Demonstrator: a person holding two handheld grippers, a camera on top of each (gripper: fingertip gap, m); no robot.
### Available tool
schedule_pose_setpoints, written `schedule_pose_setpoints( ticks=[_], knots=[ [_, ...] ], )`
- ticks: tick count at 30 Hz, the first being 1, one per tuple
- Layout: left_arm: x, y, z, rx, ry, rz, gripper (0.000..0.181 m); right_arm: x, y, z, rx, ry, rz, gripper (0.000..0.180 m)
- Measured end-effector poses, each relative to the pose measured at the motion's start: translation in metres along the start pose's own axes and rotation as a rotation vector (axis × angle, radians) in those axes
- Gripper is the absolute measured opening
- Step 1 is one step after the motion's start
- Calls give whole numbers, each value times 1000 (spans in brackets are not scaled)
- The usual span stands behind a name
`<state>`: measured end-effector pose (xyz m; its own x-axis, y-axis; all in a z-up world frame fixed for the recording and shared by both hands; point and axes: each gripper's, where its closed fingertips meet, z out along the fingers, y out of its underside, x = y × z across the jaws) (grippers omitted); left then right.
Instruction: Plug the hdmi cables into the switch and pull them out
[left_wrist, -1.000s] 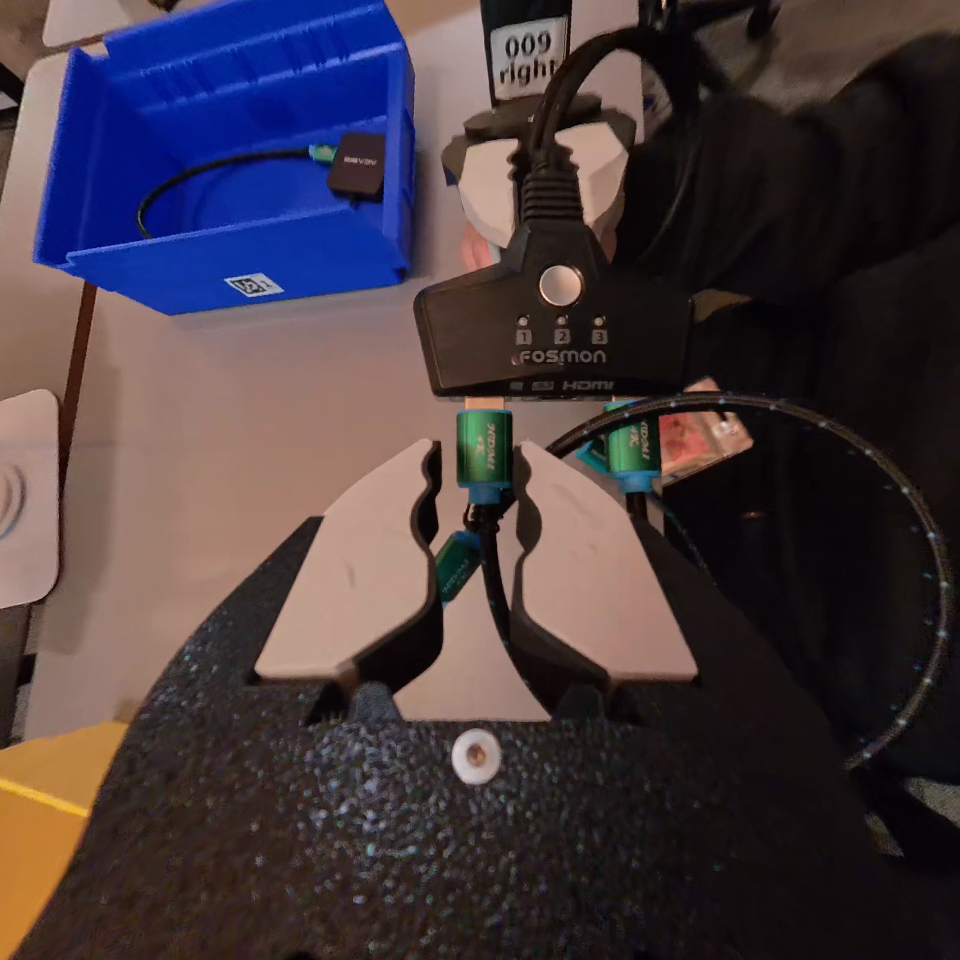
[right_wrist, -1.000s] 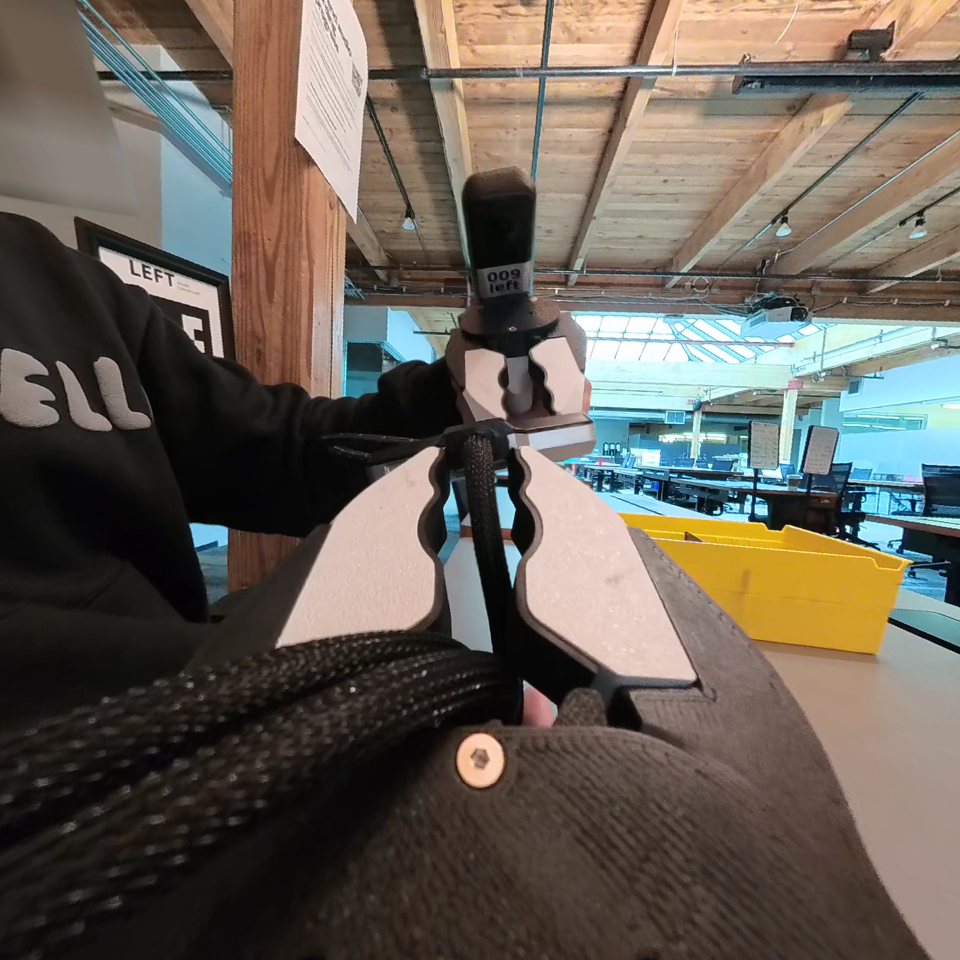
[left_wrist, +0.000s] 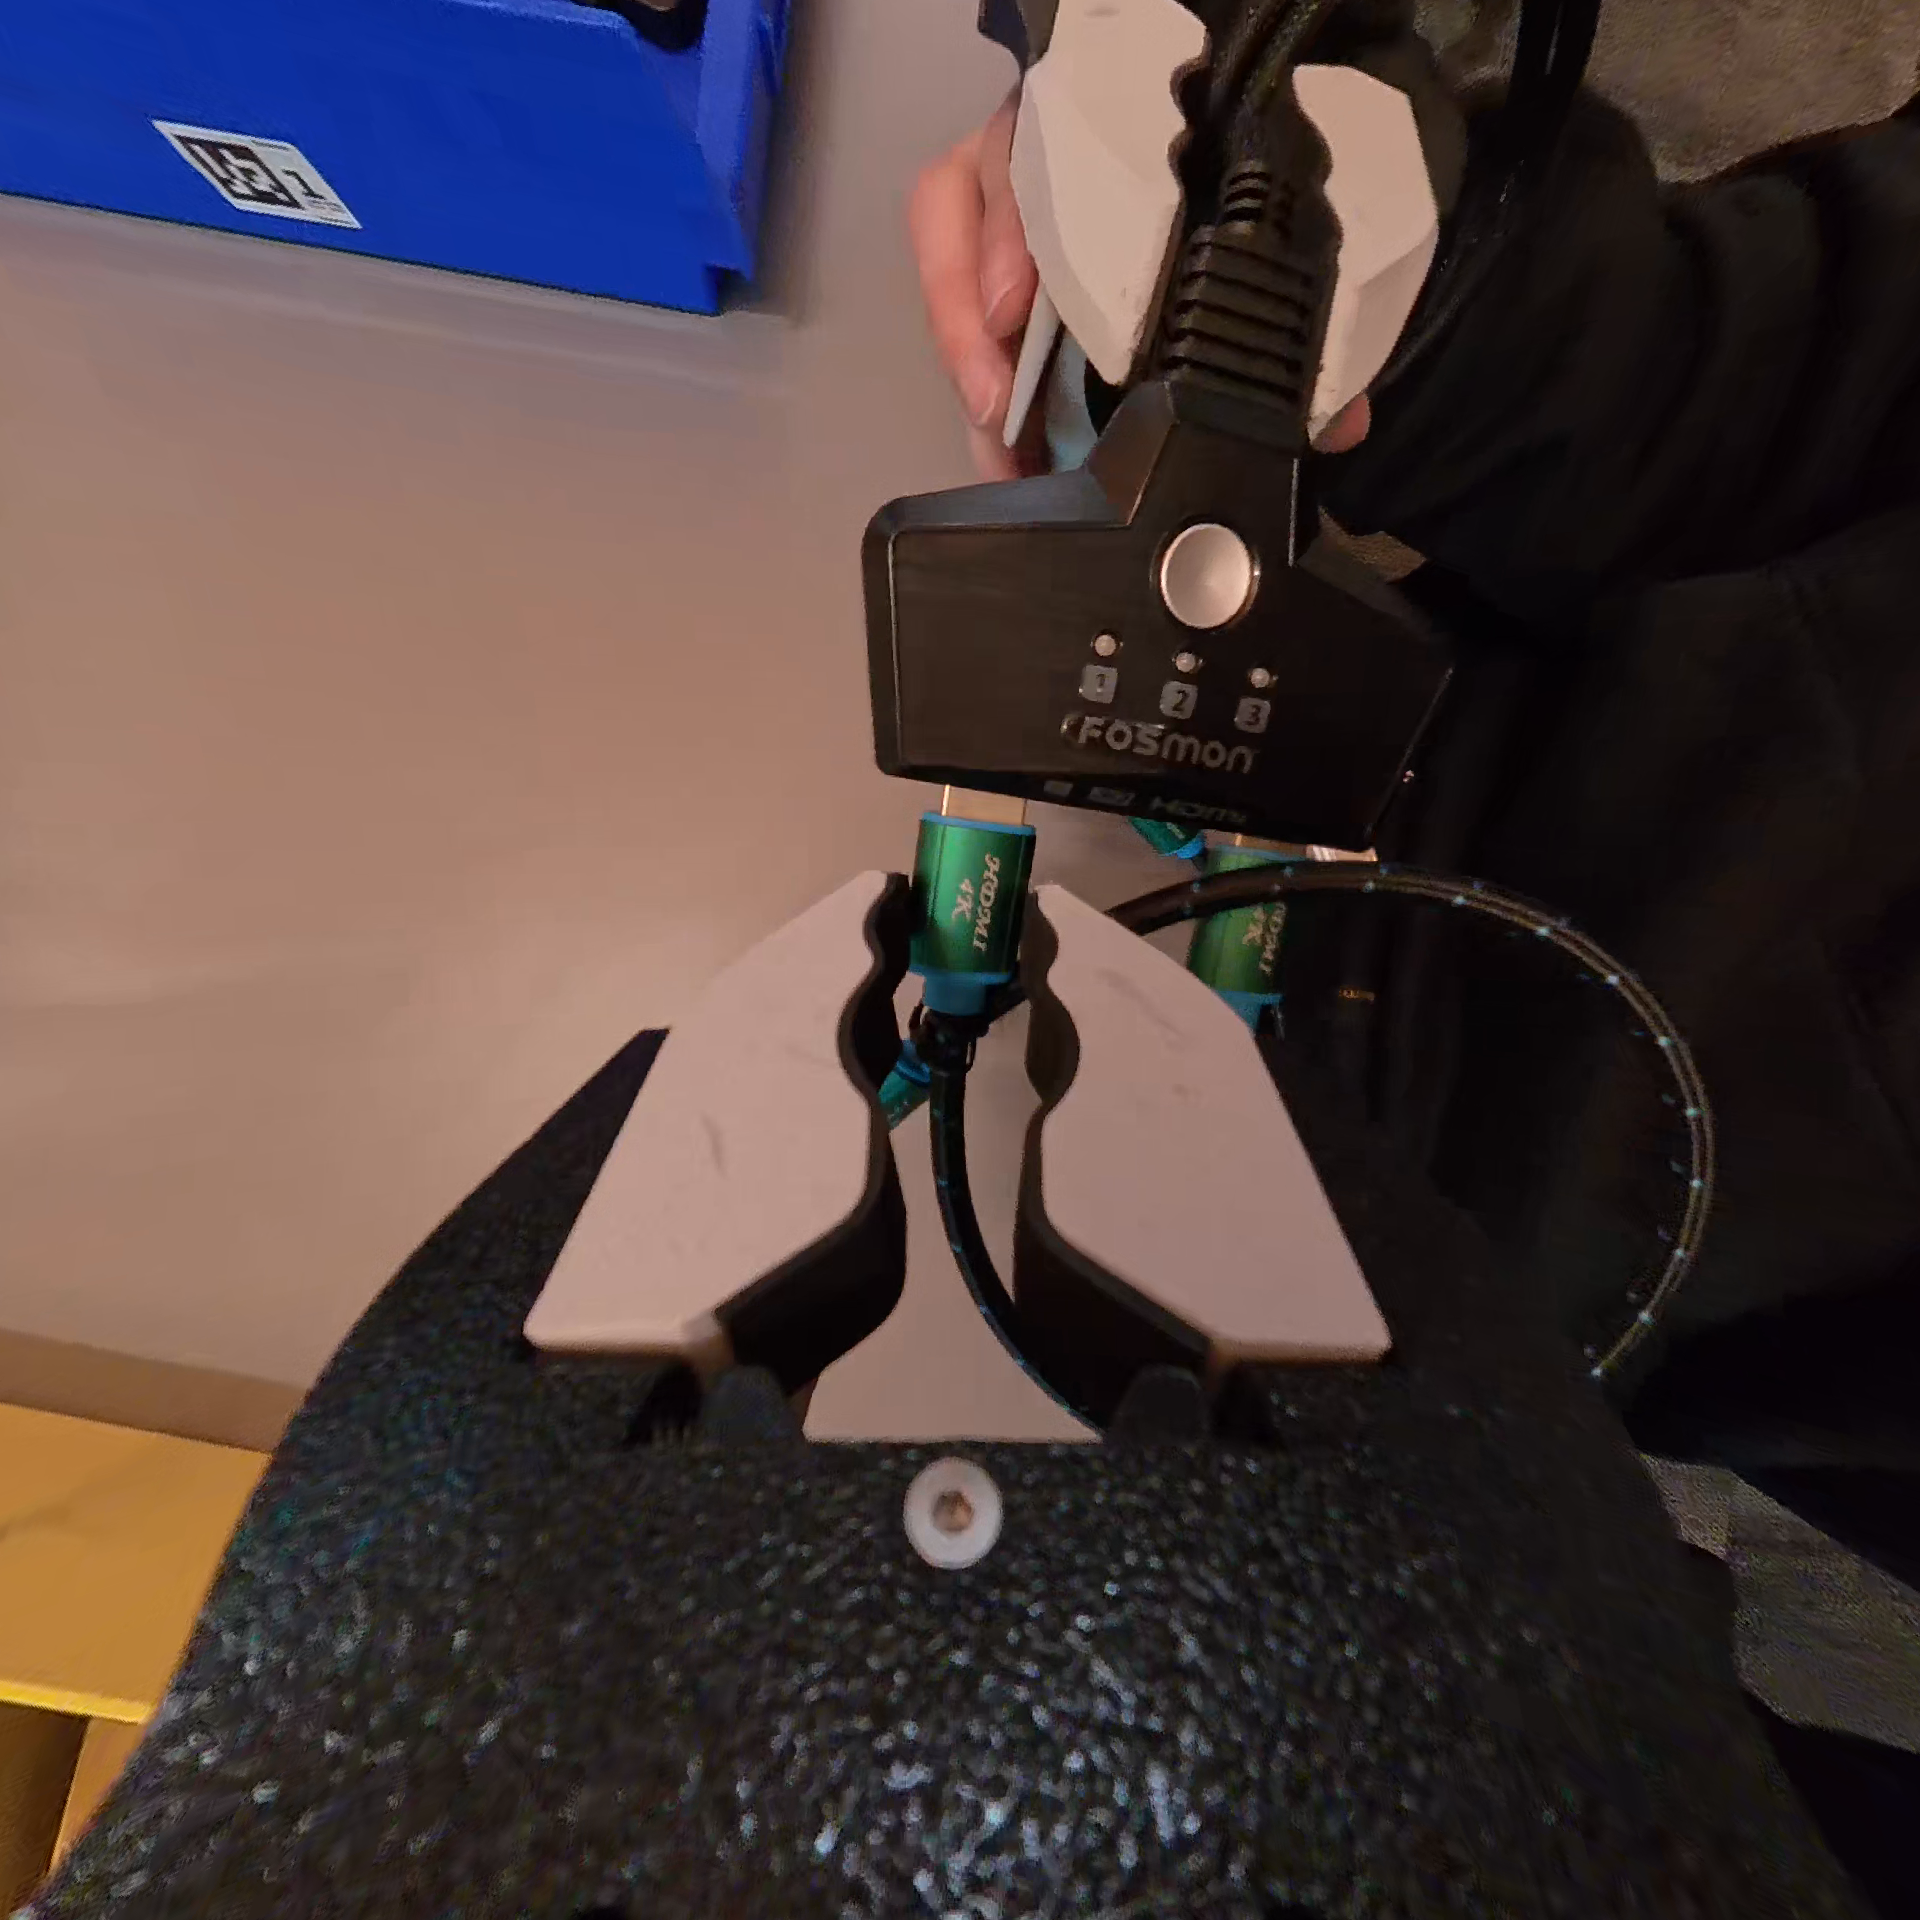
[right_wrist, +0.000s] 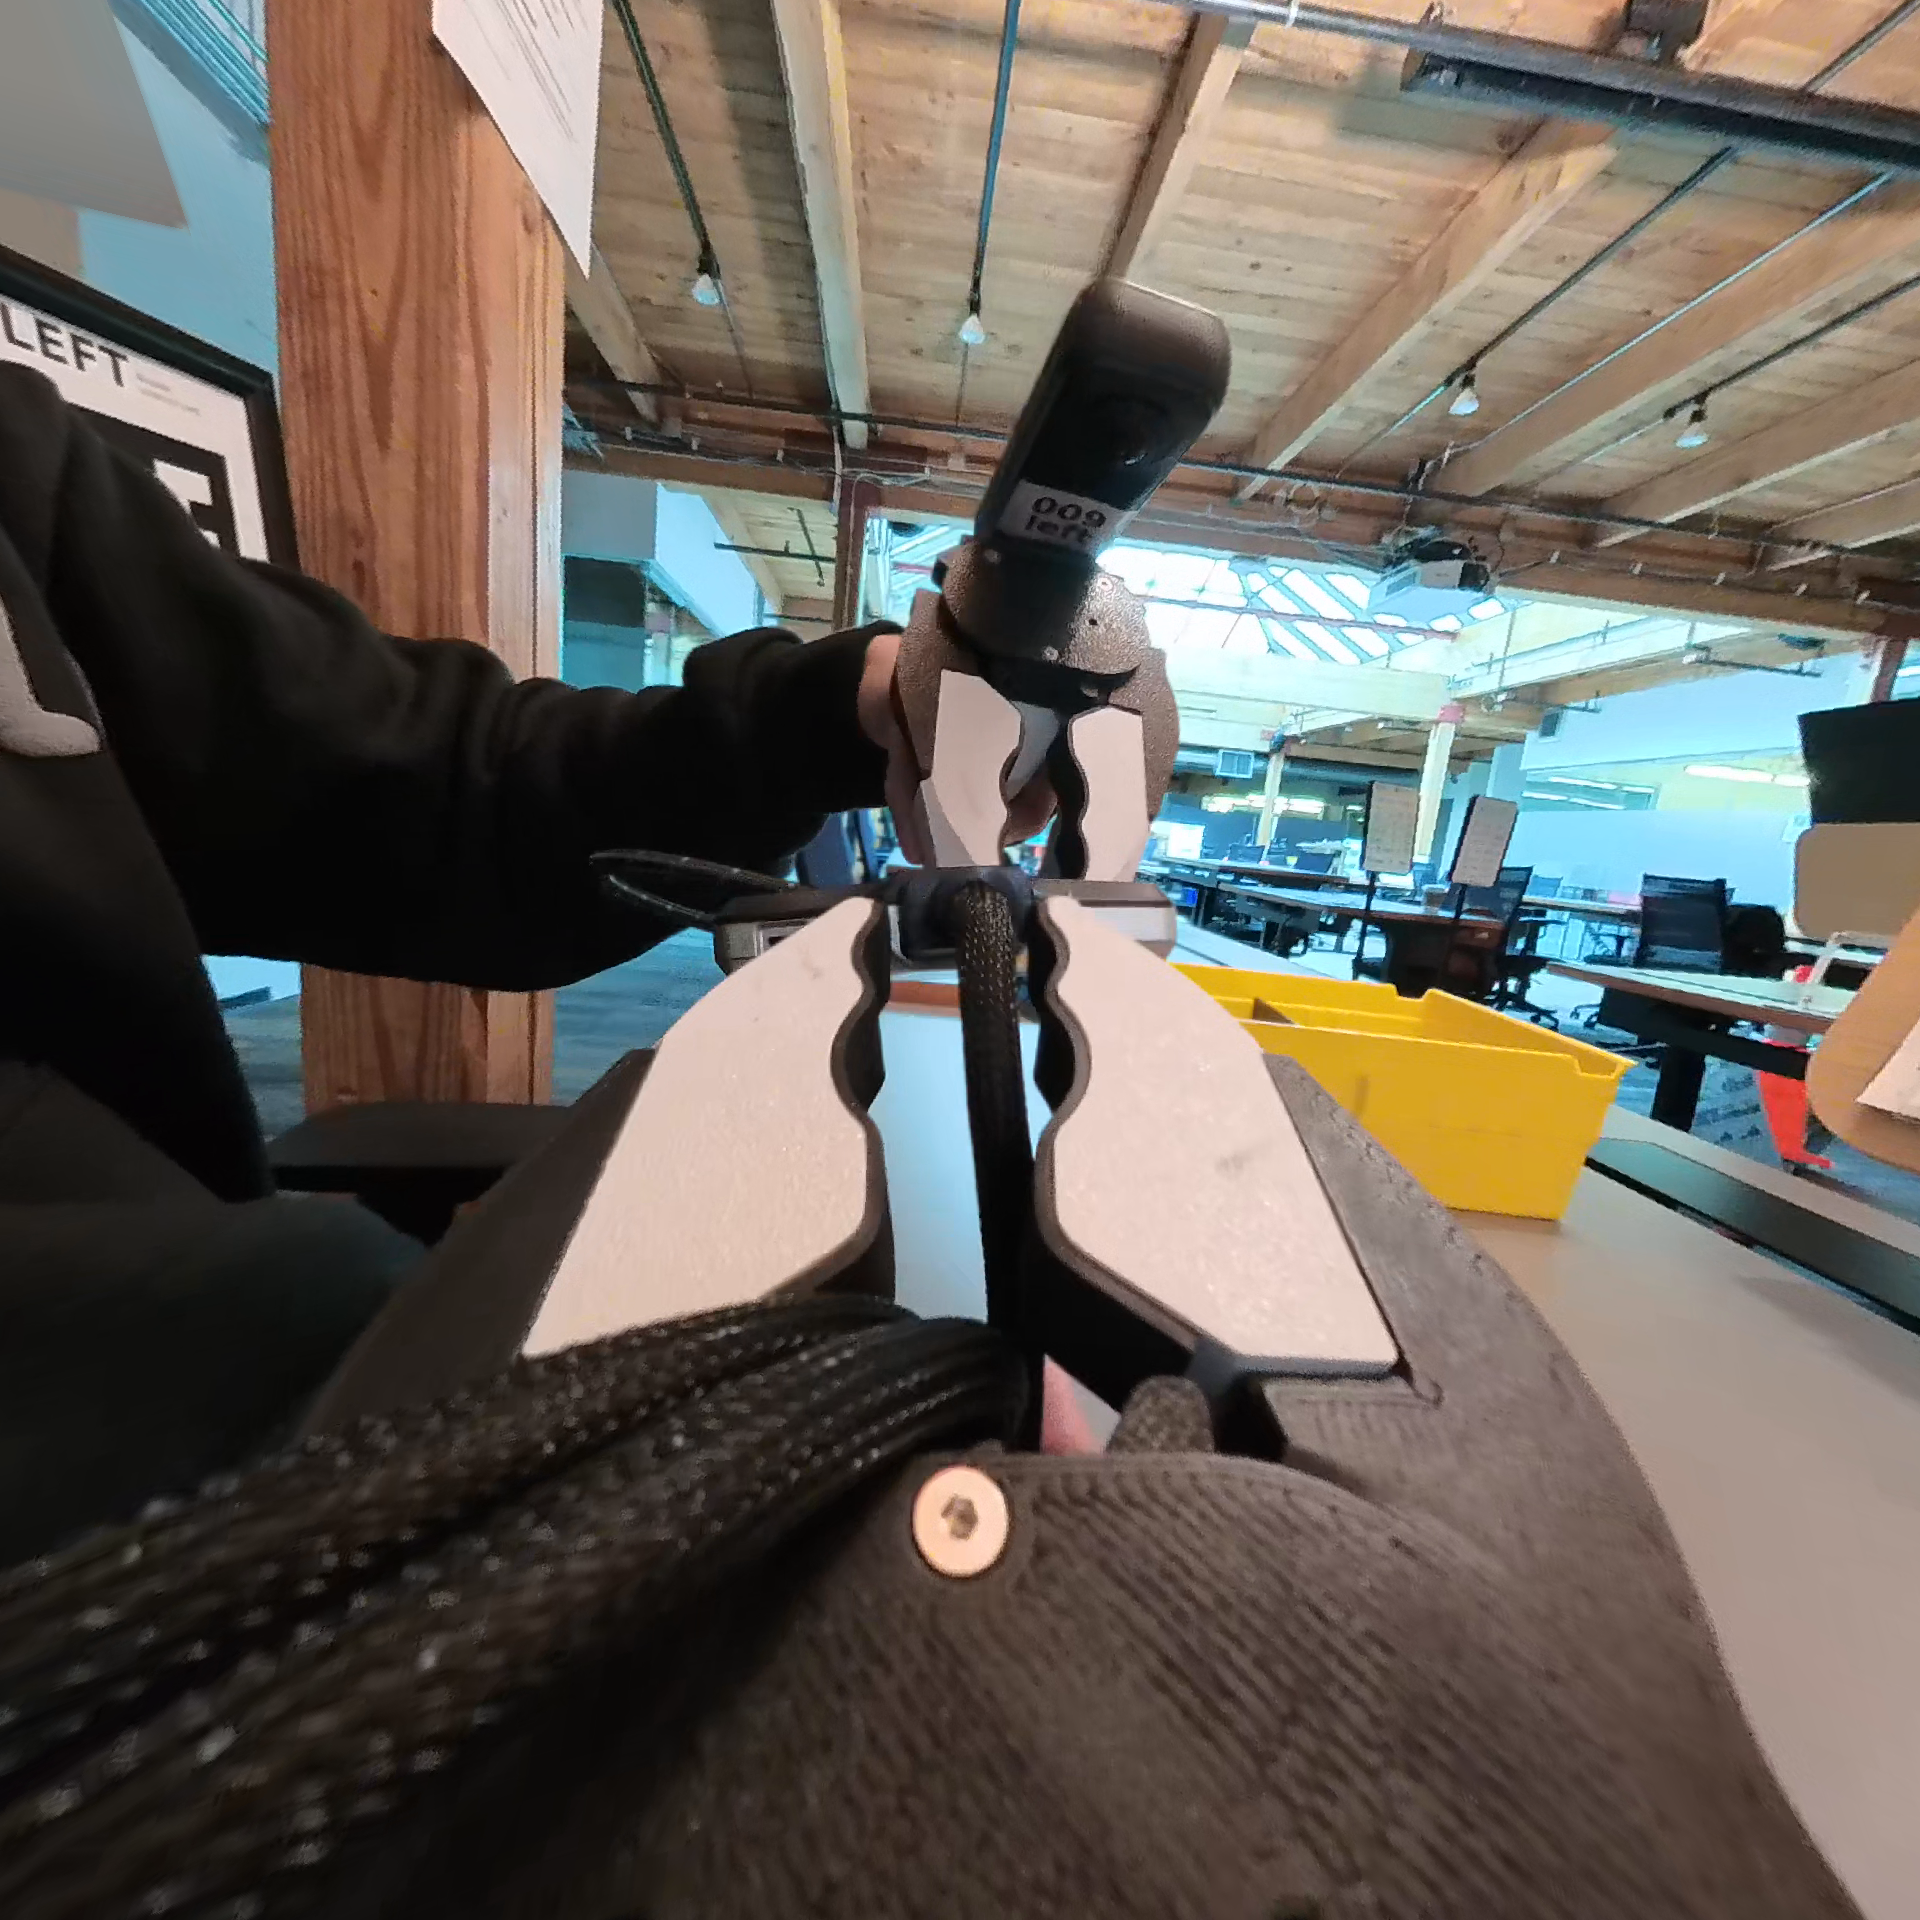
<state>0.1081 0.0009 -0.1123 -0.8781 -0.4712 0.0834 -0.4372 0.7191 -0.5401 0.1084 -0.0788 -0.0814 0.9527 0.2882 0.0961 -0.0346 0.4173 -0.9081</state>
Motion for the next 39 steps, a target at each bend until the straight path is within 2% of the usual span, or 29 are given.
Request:
schedule_pose_setpoints(
  ticks=[1,5,9,14,18,21,29,33,36,39],
  knots=[
    [-1,0,-1,4,2,-4,20,1,0,0,1,7,-3,25],
    [0,-3,-2,36,47,-27,20,1,-6,2,59,4,9,23],
    [-1,-3,-1,45,54,-8,20,-1,-5,4,45,-10,-13,23],
    [-15,-20,-11,155,-96,136,21,13,-12,-2,142,47,63,22],
    [-14,-24,-17,112,-160,232,24,15,-16,-3,213,39,125,22],
    [-14,-22,-19,71,-140,201,29,16,-17,-2,253,29,169,22],
    [-15,-25,-34,107,-38,71,34,20,-22,-7,342,19,251,22],
    [-15,-30,-55,165,-85,90,35,31,-27,-19,403,51,292,22],
    [-16,-19,-53,77,-160,152,36,34,-29,-22,400,73,287,22],
    [-25,-27,-60,57,-366,246,32,33,-25,-17,335,103,229,22]
  ],
)
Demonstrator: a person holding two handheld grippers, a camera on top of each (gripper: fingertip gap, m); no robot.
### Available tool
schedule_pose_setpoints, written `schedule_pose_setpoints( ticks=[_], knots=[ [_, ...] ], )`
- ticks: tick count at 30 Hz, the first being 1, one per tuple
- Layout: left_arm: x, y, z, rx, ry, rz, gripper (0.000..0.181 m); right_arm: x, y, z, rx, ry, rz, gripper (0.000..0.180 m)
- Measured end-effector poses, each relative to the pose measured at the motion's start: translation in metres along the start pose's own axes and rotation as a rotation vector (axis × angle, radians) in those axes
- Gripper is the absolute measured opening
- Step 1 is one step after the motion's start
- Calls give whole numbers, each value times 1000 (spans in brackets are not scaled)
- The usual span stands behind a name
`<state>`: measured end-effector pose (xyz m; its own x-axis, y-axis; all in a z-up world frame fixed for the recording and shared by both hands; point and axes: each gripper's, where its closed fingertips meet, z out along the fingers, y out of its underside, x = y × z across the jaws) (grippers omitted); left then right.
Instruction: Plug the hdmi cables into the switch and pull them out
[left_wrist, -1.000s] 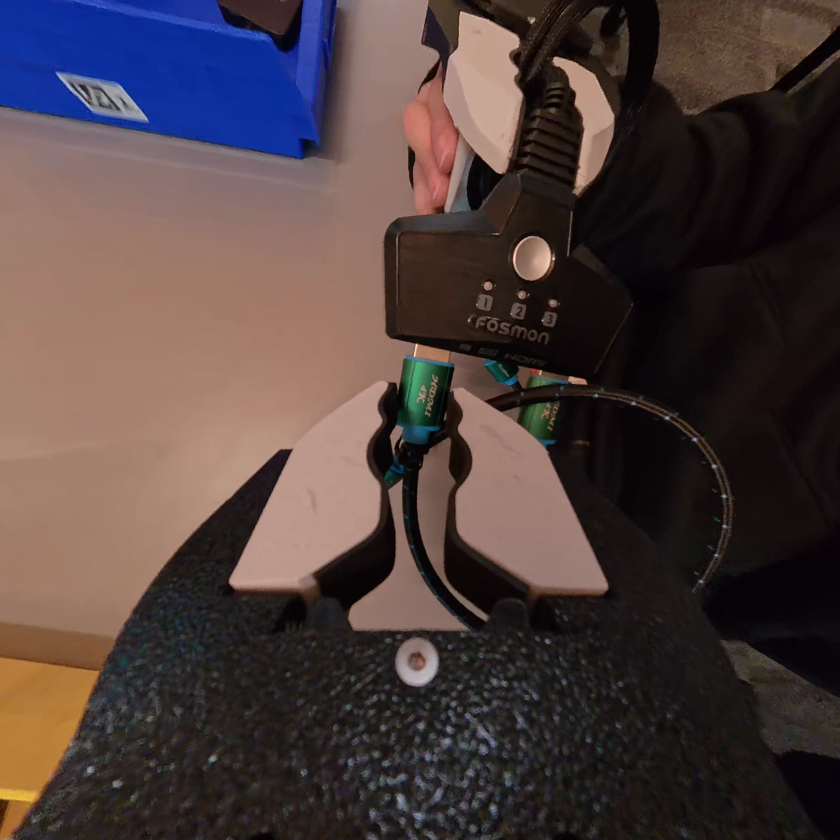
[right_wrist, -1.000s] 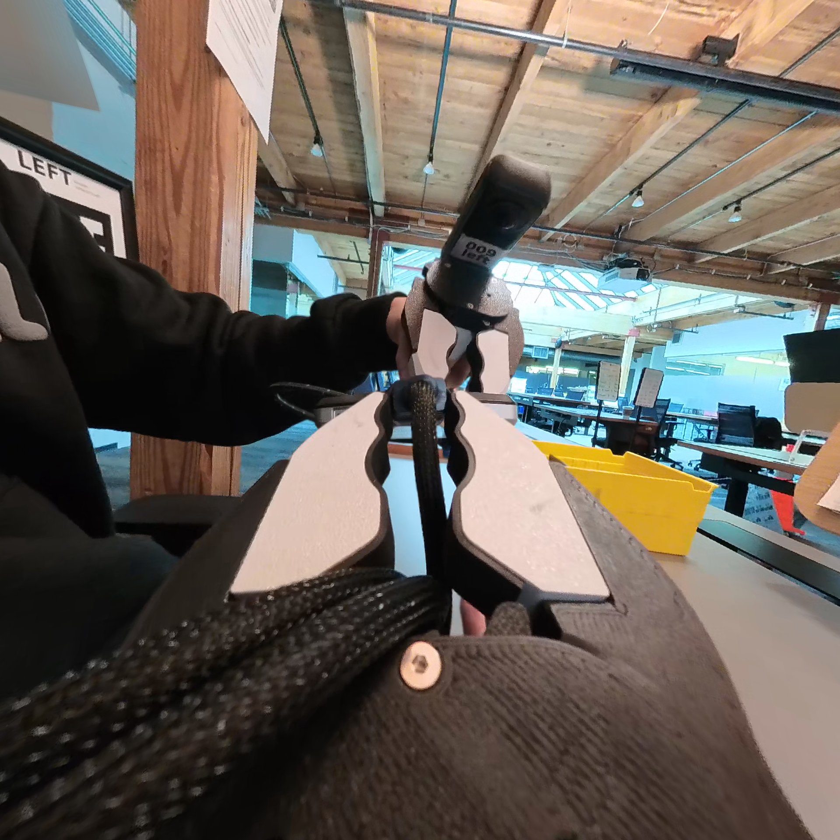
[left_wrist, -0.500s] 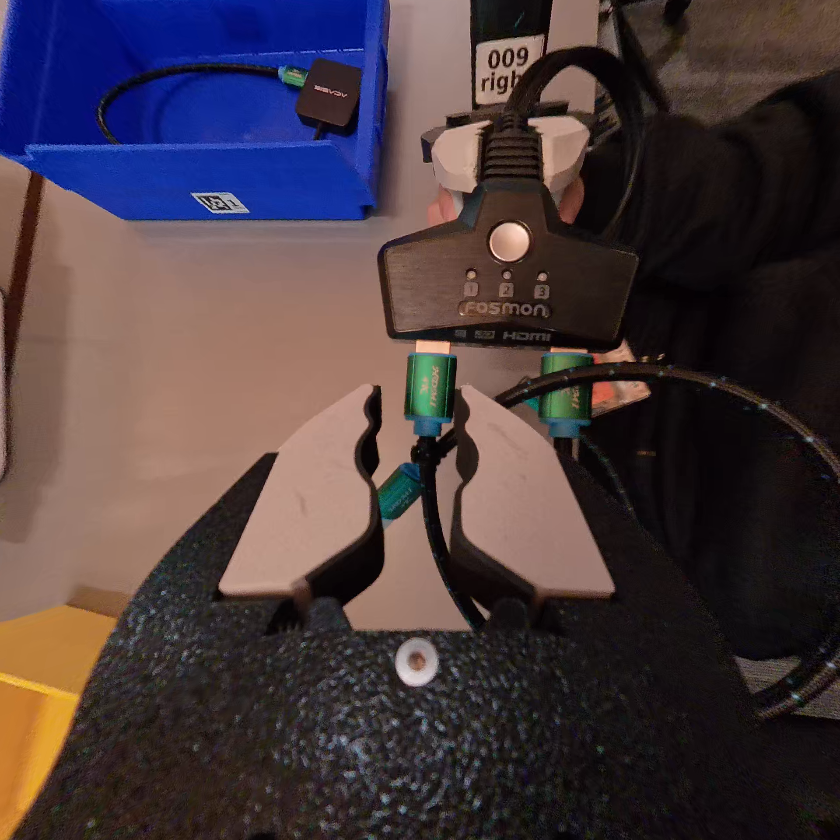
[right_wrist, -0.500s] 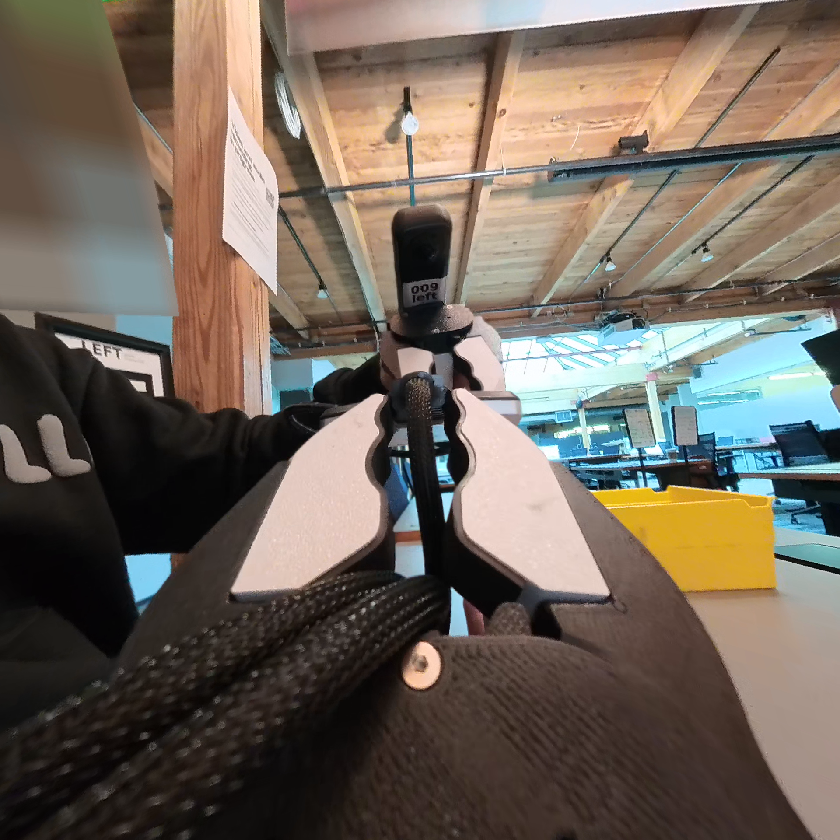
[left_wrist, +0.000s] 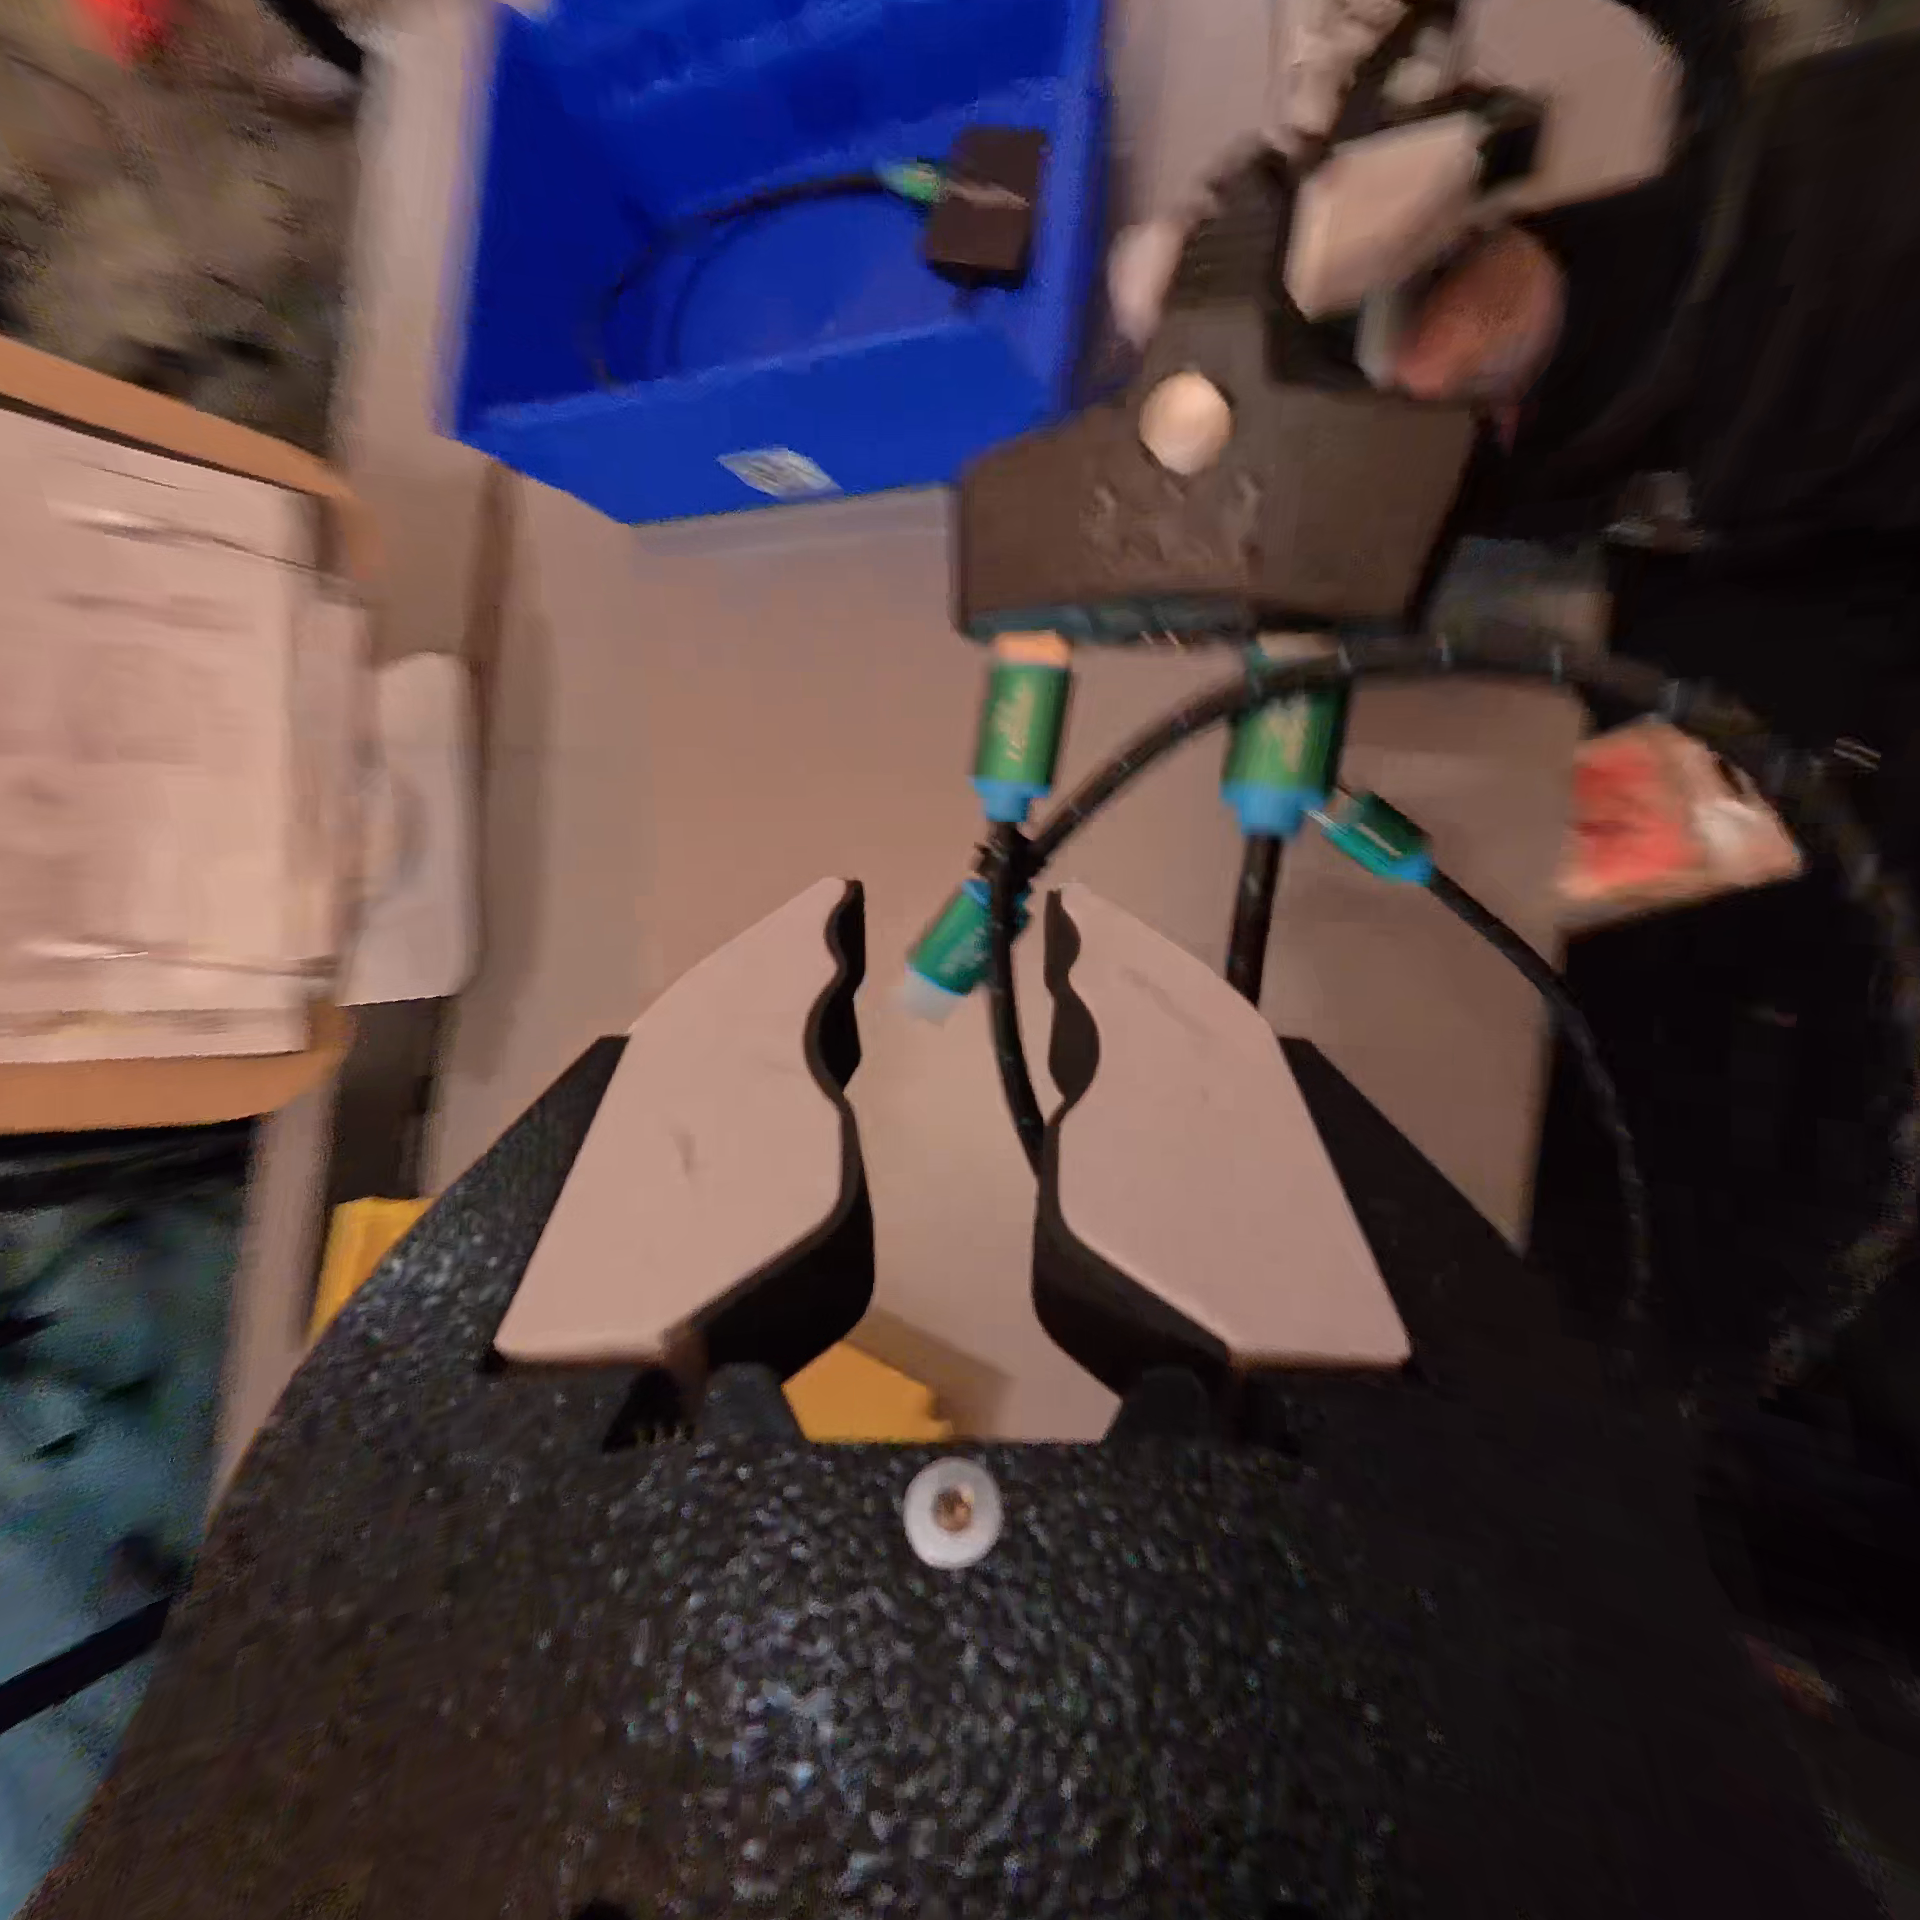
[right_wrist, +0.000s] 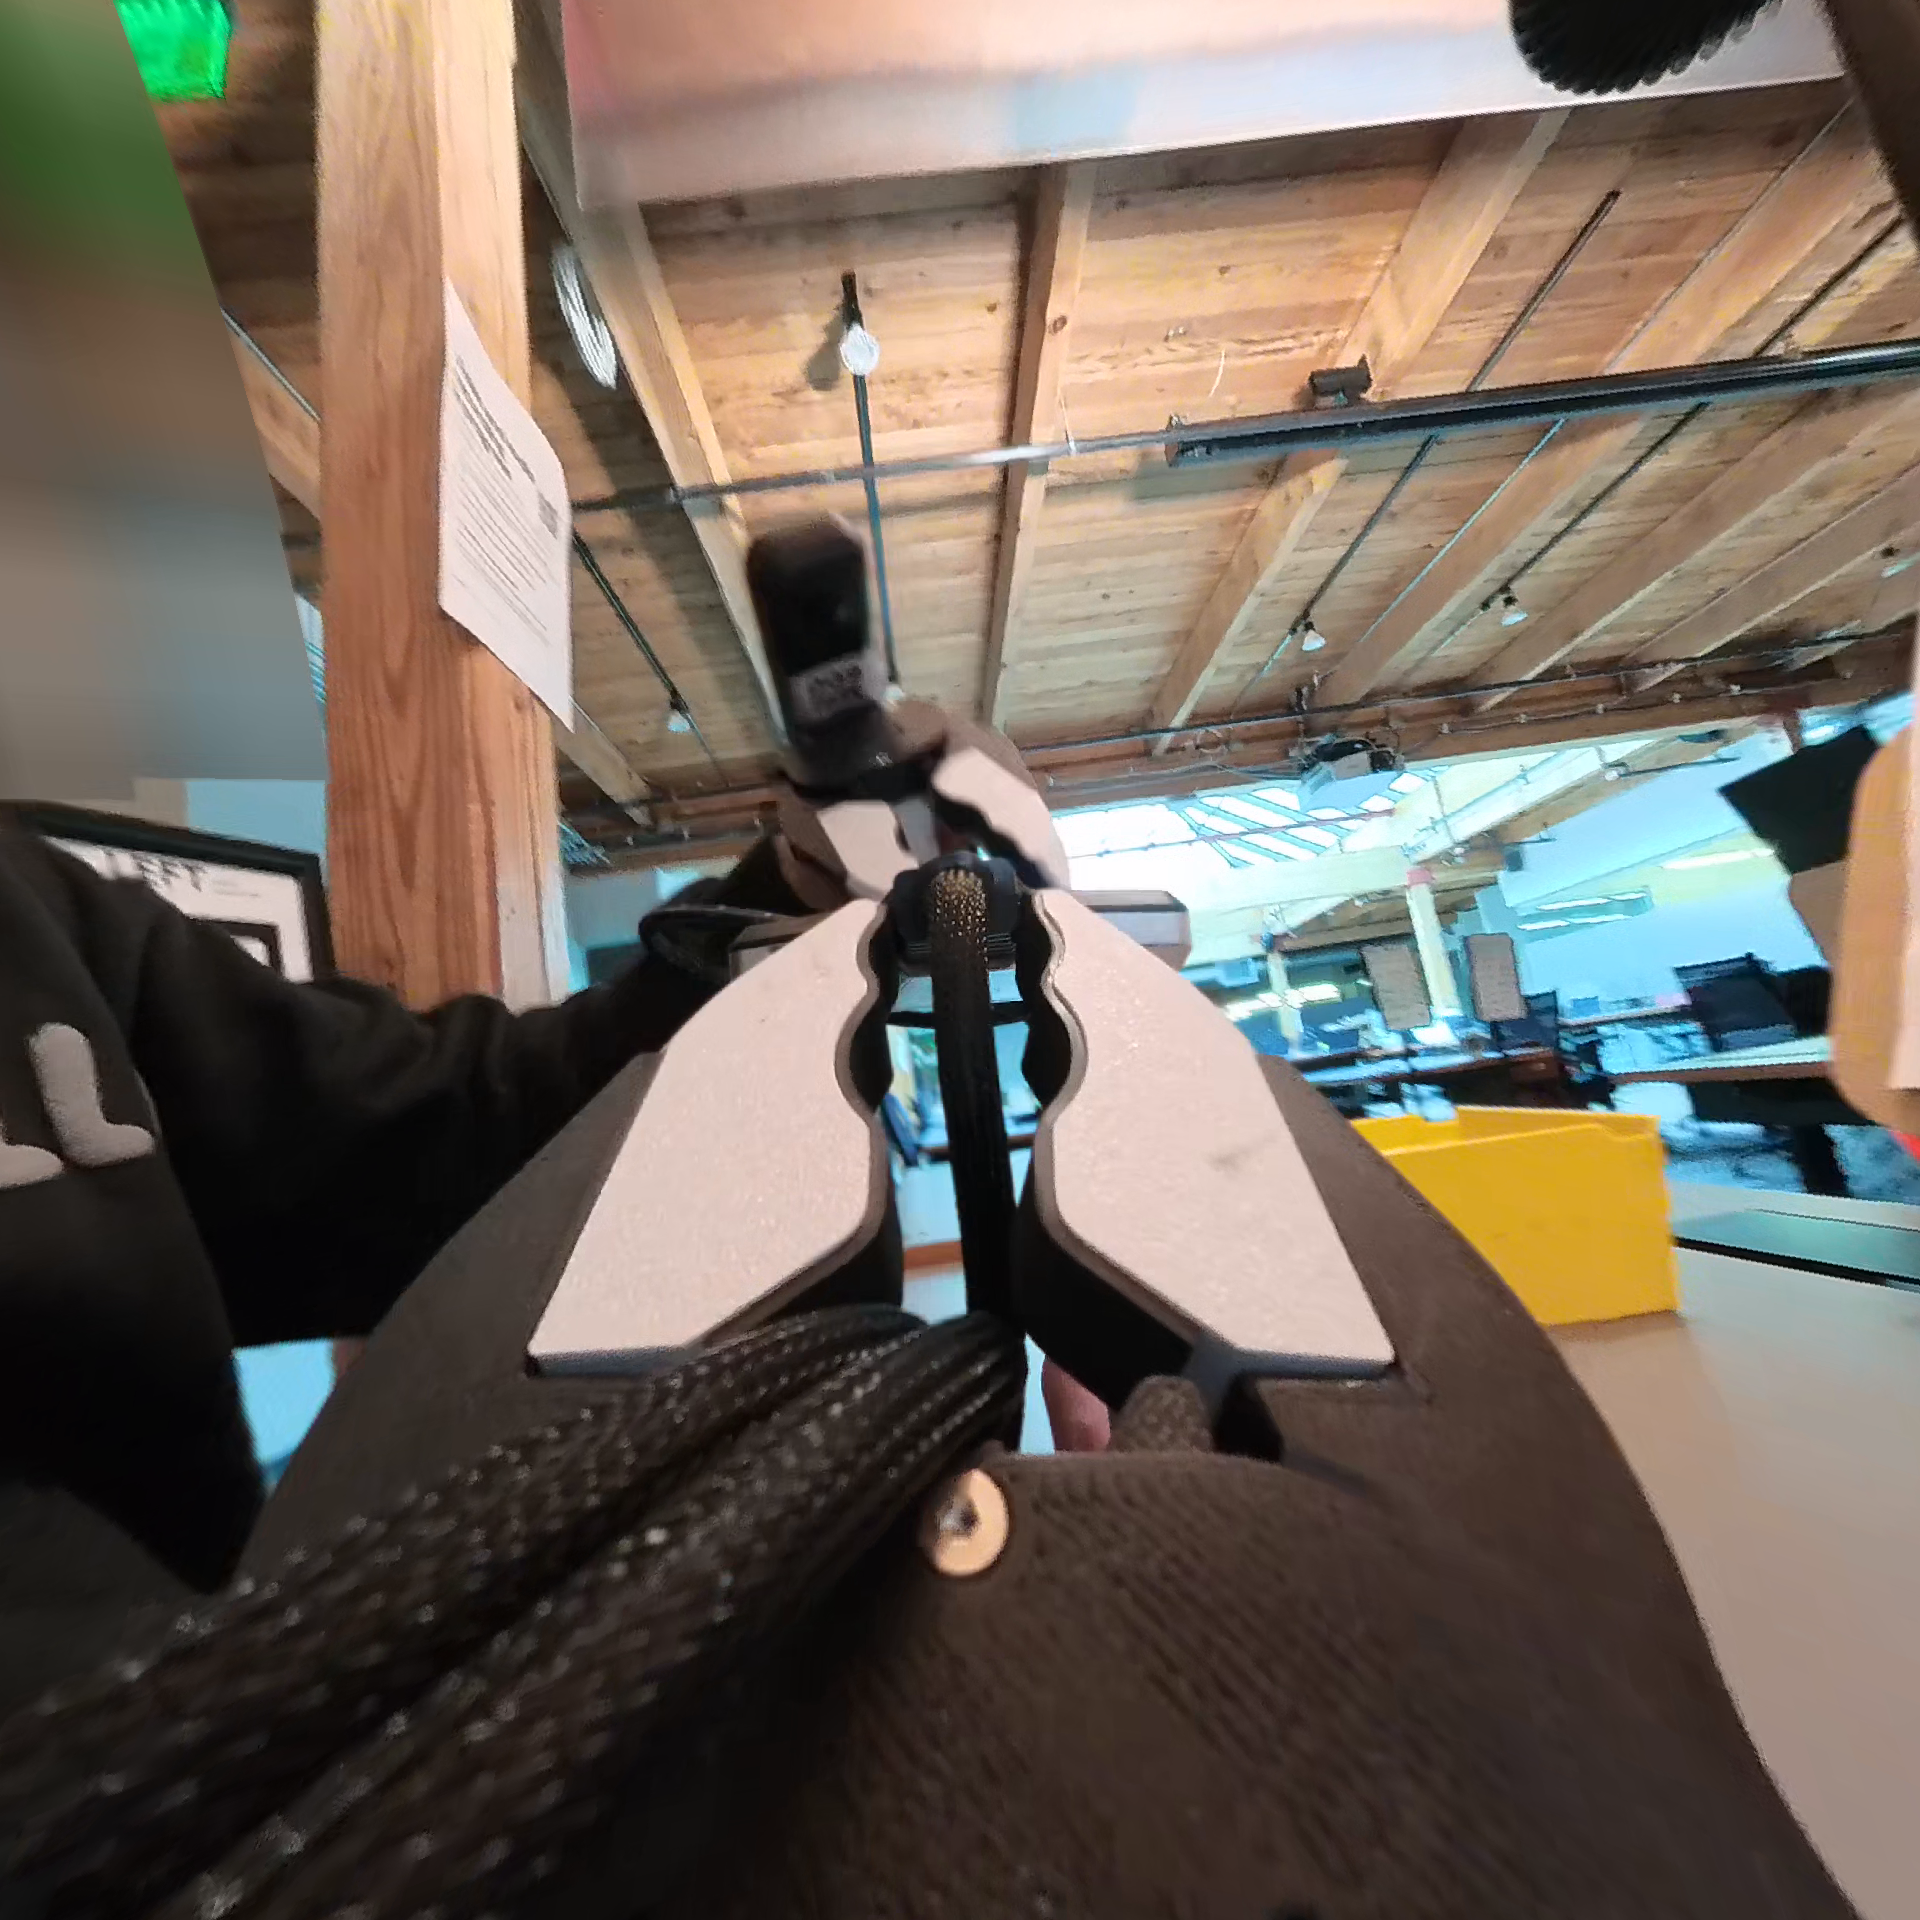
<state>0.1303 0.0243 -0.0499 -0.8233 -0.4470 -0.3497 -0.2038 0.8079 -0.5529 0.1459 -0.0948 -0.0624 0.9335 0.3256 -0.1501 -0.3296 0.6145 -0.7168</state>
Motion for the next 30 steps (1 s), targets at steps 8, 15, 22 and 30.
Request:
schedule_pose_setpoints(
  ticks=[8,15,22,30],
  knots=[
    [47,-75,-60,562,-345,-228,21,6,-14,-6,-149,157,-374,23],
    [102,-47,31,1002,65,-866,45,0,-43,-7,-58,227,-501,22],
    [40,-59,42,1362,413,-1153,74,-11,-17,14,-147,184,-582,22],
    [2,-34,58,1339,158,-1242,29,15,29,11,-388,256,-686,22]
  ],
)
